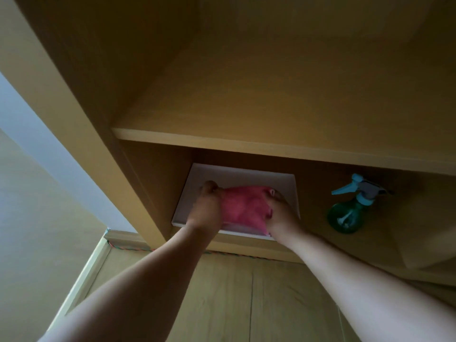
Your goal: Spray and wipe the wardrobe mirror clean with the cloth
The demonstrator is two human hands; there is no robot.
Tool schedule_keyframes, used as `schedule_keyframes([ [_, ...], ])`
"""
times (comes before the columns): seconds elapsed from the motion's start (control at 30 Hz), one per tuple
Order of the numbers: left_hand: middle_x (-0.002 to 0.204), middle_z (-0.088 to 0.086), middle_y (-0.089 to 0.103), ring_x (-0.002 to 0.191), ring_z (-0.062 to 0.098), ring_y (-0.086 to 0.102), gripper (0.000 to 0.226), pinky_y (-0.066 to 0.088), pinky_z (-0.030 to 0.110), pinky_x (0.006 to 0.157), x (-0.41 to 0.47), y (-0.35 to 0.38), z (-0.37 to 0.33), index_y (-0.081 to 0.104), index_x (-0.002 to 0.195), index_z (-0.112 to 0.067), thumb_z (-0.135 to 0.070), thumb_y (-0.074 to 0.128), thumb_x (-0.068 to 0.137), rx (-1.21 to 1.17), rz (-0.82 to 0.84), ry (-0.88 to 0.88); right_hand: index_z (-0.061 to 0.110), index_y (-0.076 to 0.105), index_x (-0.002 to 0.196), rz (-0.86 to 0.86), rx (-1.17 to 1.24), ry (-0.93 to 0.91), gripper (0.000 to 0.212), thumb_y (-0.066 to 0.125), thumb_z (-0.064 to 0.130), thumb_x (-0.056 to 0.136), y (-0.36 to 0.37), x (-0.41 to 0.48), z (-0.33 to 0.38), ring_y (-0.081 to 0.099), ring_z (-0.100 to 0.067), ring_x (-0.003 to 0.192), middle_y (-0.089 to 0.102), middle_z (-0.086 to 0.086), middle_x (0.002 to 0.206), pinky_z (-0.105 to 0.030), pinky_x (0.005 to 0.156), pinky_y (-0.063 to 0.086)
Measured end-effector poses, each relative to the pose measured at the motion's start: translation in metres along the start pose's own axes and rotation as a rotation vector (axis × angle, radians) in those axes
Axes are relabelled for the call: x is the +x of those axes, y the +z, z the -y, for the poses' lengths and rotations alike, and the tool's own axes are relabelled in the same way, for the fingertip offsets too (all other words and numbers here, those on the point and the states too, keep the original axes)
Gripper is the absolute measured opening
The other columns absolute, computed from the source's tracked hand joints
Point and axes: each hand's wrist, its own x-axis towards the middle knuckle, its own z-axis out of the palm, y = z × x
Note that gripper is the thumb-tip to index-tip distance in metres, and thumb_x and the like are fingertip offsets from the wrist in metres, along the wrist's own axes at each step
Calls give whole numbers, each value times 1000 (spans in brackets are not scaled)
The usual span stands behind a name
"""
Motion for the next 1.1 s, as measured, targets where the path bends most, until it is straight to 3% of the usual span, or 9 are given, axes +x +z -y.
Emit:
schedule_keyframes([
  [0.1,140,12,35,125,28,39,39,37,34,99,1,14,8,49,127,-4,3,46,89,98,63,38,17,11,156,36,-132,59,74,40,-9,93,7,10,-10,3,-15,149,-3,1,164,-10,103,8],
  [0.2,148,8,23,134,30,31,54,28,38,109,1,20,12,29,143,-11,1,37,90,156,81,-28,18,10,156,68,-209,29,80,38,-17,89,5,15,-15,4,-12,149,-14,7,163,-6,99,17],
  [0.33,159,10,-5,146,28,-7,68,-13,36,112,1,29,23,10,151,-6,-8,36,87,429,139,134,16,9,156,36,-391,20,85,44,-16,87,4,19,-16,24,-18,146,-27,8,159,-16,91,38],
  [0.4,160,9,-2,146,25,-4,68,-7,35,116,1,33,25,8,151,-7,-12,35,89,486,206,153,18,7,157,21,-474,34,85,47,-12,88,8,19,-15,9,-25,149,-34,6,156,-26,106,35],
  [0.47,160,9,6,146,24,5,66,4,35,117,0,35,23,11,151,-9,-13,36,90,492,272,168,23,5,156,3,-596,15,83,47,-5,90,11,19,-15,-15,-30,148,-38,0,154,-38,119,13],
  [0.53,159,7,11,143,26,15,64,14,35,115,0,37,23,14,151,-11,-14,37,91,486,315,186,20,5,156,23,-690,-25,78,43,-1,92,13,19,-19,-21,-31,147,-33,-4,157,-41,119,-1],
  [0.7,158,6,14,133,32,32,60,29,38,107,-2,37,22,18,150,-13,-19,37,94,490,347,137,17,3,156,274,-711,30,69,32,2,95,14,16,-31,-3,-22,150,-6,-2,164,-40,119,7],
  [0.97,153,7,25,131,31,36,55,31,37,106,-13,27,15,25,148,-14,-16,37,94,442,319,107,13,11,155,233,-670,100,59,35,7,101,3,3,-25,11,-28,148,7,-8,163,-39,117,18],
  [1.1,149,5,33,130,28,38,55,35,37,105,-39,12,9,29,146,-15,-11,39,92,367,323,89,16,24,152,207,-566,77,53,33,6,100,-1,-22,-11,32,-31,140,29,-12,156,-36,112,34],
])
